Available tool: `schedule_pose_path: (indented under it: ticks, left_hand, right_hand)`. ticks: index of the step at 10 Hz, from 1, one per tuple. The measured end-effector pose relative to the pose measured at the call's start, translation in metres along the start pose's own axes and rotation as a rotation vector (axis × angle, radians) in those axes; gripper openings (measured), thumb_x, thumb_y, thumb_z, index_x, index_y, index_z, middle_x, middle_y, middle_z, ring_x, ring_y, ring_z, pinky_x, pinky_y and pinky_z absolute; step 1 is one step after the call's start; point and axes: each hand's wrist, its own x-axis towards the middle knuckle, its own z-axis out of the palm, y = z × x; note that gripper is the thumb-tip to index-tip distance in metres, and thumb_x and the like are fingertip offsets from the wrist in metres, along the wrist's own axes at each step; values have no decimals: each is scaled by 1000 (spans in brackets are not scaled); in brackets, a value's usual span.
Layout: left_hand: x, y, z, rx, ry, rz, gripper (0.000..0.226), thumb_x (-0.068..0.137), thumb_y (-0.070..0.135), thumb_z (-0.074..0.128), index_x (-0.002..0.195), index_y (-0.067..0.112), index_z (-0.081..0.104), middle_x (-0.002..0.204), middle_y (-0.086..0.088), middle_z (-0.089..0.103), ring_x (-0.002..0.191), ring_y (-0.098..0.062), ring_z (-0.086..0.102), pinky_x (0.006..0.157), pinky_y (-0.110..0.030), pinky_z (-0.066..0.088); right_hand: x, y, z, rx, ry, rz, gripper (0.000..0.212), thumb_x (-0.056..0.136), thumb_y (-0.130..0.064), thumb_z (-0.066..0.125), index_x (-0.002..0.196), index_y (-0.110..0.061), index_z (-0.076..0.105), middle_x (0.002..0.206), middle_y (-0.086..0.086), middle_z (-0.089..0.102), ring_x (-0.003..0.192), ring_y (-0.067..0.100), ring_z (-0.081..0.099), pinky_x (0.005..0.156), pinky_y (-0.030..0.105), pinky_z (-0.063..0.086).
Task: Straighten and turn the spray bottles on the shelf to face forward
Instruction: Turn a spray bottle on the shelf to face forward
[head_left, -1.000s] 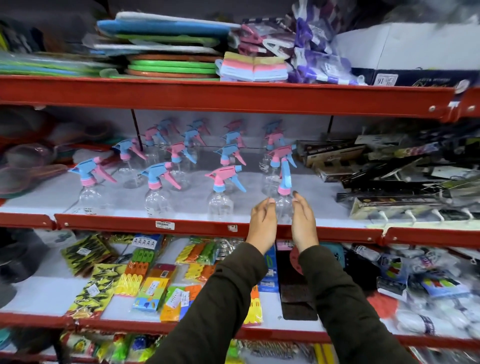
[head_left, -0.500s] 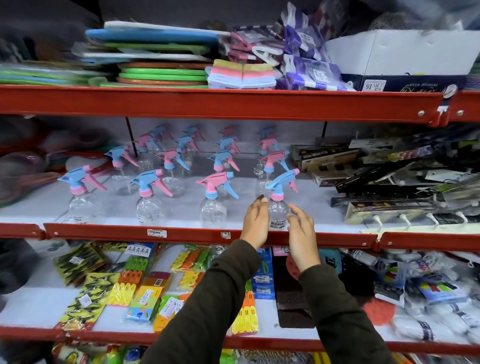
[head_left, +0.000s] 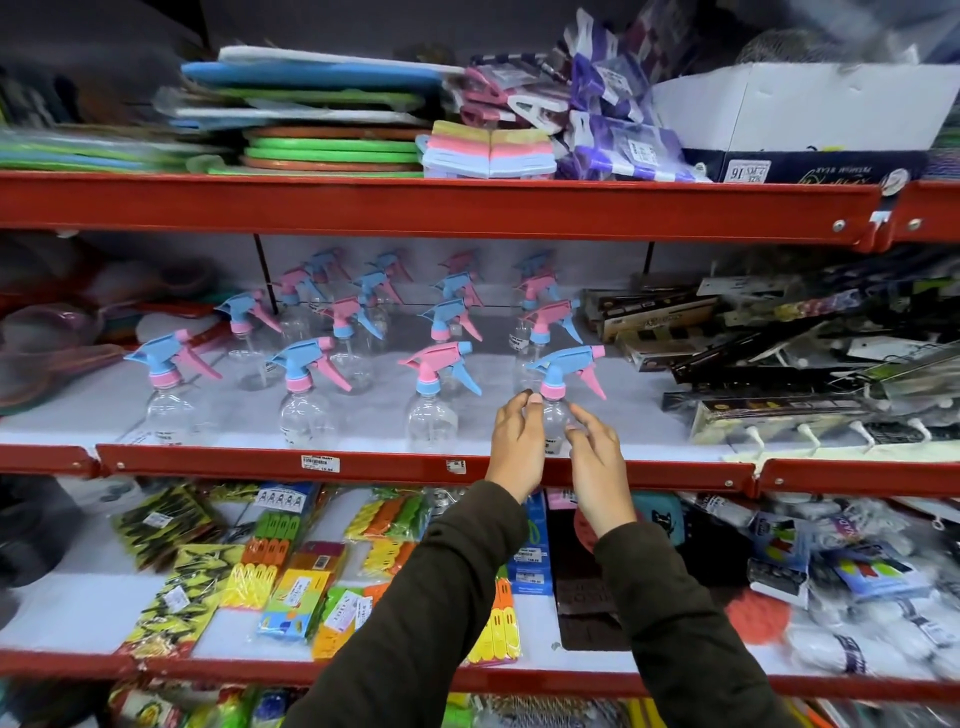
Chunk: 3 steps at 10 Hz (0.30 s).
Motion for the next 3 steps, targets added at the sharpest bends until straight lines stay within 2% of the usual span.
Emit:
schedule_pose_path:
  ticks: [2, 3]
  left_hand:
    - [-6, 2, -5, -8, -30, 16, 53, 100, 42, 34, 148, 20, 34, 156, -2, 34, 143, -15, 33, 107, -20, 21]
    - [-15, 3, -8, -10, 5, 59, 53, 100, 43, 34, 149, 24, 32, 157, 0, 32, 145, -15, 30, 113, -24, 21]
  right_hand:
    - [-4, -6, 0, -17, 7, 9, 42, 100, -23, 43, 141, -25, 52, 131, -3, 41, 117, 9, 43, 103, 25, 30]
    - [-11, -8, -3, -22, 50, 8, 41, 100, -23, 43, 141, -24, 51, 135, 0, 43, 117, 9, 43, 102, 25, 30]
